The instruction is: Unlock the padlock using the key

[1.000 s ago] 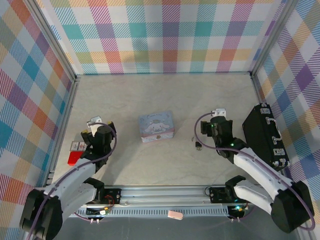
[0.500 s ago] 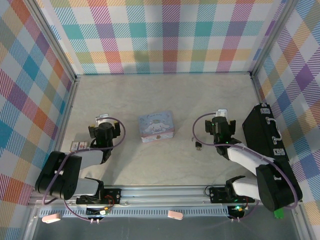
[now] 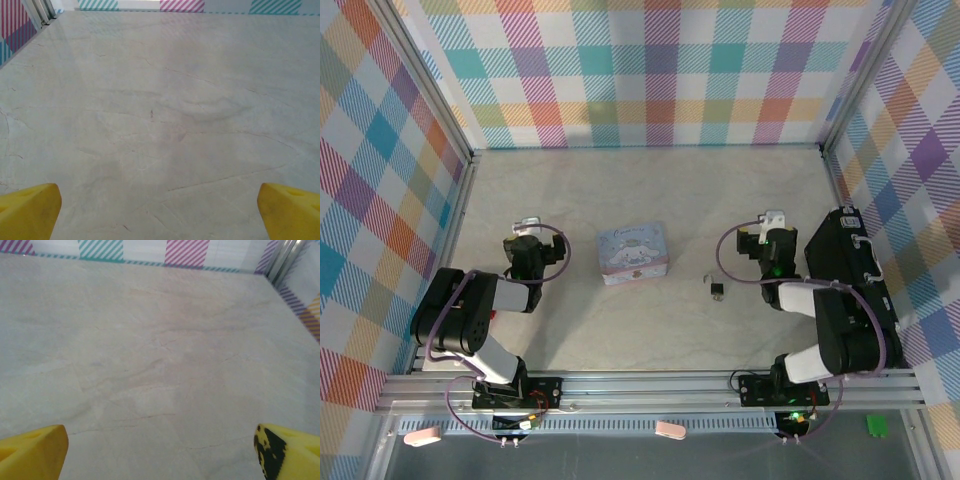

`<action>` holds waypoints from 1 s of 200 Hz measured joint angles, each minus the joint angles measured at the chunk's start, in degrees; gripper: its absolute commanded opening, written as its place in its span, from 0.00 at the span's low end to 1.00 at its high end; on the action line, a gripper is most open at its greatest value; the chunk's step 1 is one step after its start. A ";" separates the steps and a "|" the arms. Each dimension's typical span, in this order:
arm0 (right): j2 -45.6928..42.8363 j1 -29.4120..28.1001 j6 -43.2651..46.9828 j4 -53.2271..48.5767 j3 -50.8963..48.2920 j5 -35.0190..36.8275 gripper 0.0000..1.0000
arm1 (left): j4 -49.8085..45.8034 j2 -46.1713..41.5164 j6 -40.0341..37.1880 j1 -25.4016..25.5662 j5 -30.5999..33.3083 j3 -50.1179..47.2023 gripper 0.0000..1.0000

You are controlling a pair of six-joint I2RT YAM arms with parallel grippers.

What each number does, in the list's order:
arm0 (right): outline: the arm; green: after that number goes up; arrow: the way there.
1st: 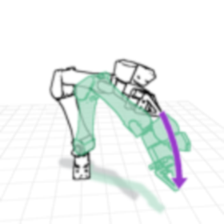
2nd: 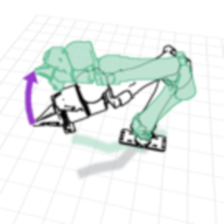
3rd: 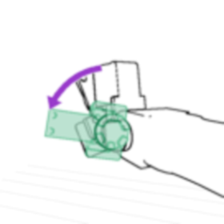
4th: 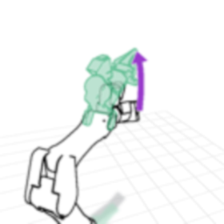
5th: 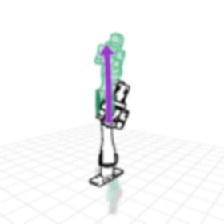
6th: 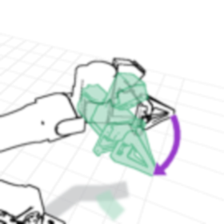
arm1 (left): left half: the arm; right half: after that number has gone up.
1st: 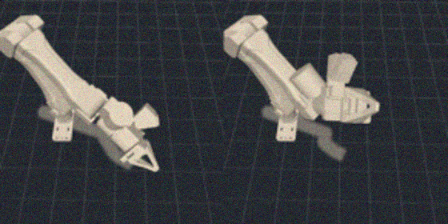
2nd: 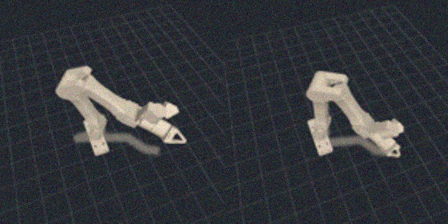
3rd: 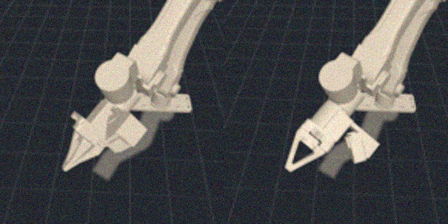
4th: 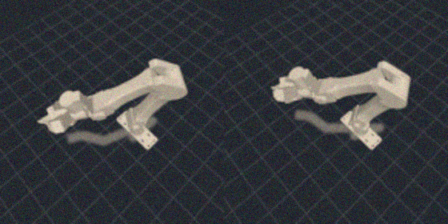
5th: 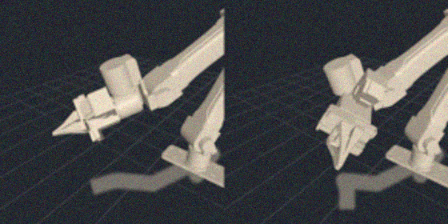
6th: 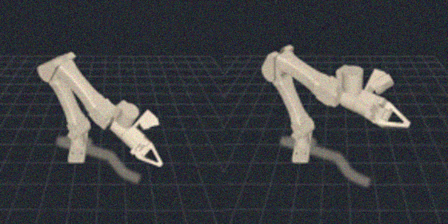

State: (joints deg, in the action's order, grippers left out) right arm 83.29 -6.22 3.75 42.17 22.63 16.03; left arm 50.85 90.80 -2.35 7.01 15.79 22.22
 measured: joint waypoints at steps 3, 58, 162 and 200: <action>0.46 0.55 -0.20 0.11 0.00 -0.87 0.96 | -0.02 0.00 0.00 -0.04 -0.11 0.00 1.00; 4.85 4.79 -3.15 2.40 0.07 -10.95 0.99 | -0.09 0.00 0.02 -0.04 -0.70 0.02 1.00; 4.85 4.79 -4.42 3.30 0.09 -11.61 0.99 | -0.09 0.00 0.15 -0.04 -1.03 0.02 1.00; 4.85 4.79 -4.59 3.28 0.09 -11.63 0.99 | -0.09 0.00 0.15 -0.04 -1.22 0.02 1.00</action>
State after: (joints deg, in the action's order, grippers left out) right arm 88.14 -1.43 -0.84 45.45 22.72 4.40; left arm 50.76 90.80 -2.20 6.96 14.57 22.24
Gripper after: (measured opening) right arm 0.988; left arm 0.997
